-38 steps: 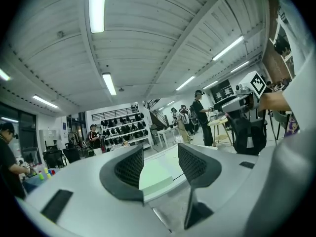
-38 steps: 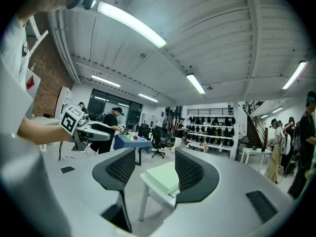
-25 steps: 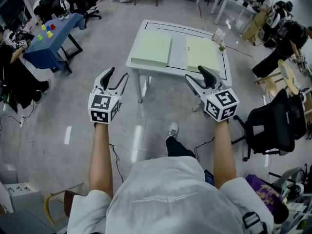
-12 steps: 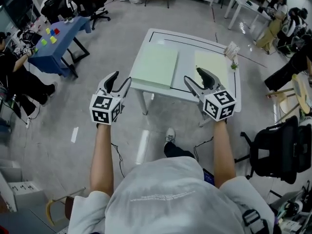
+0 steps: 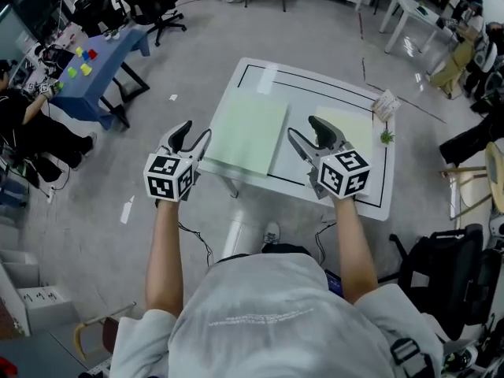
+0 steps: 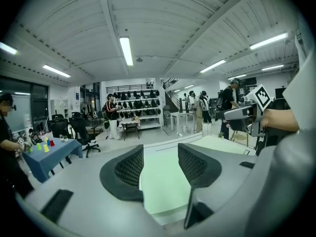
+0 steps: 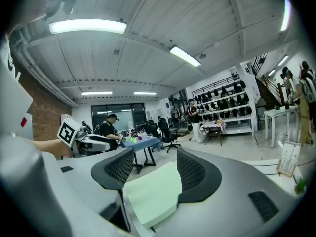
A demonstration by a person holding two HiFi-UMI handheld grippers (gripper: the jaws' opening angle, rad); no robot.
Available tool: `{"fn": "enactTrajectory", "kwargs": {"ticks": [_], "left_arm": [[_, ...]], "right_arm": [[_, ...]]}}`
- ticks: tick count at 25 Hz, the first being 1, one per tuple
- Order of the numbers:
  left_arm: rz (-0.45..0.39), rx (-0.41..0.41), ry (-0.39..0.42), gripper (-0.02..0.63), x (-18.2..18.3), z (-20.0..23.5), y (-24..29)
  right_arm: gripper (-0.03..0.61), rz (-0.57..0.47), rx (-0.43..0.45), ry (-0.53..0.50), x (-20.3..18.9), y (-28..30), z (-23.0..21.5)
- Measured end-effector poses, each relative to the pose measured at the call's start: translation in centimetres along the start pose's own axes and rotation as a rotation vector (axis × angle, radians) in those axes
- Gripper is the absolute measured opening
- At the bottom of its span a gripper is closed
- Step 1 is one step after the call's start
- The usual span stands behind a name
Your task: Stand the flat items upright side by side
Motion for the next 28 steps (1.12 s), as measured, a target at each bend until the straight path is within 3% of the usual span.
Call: {"fn": "enactTrajectory", "kwargs": {"ticks": [5,12,20,28], "left_arm": [[0.093,-0.031,-0.102,0.233,-1.4,0.8,3.7],[0.169,-0.078,-0.257,0.233,-5.3,3.5,7.9],[0.258,-0.212,-0.348,0.259,-10.1,7.8,14.0],[0.37,-0.429,-0.384,0.333,-14.3,10.3,19.9]], "right_arm": [[0.307,0.057,0.057,0.155,-2.3,4.2,-2.2],[0.336,0.205,0.07,0.344,-7.9,10.7,-4.8],[0.357,0.363,-0.034,0.457,-14.0,15.7,-6.1],[0.368,0.47,-0.182,0.635,-19.1,19.8,-7.6]]}}
Point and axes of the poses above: the fingertips, and each gripper's own axes: y forward along the fingers, z to its left, x out of its top, the point moved 4 cm from there along -y, backward along the fingers, and after that the axes turned 7 degrees about z, right-handed, at the moved point
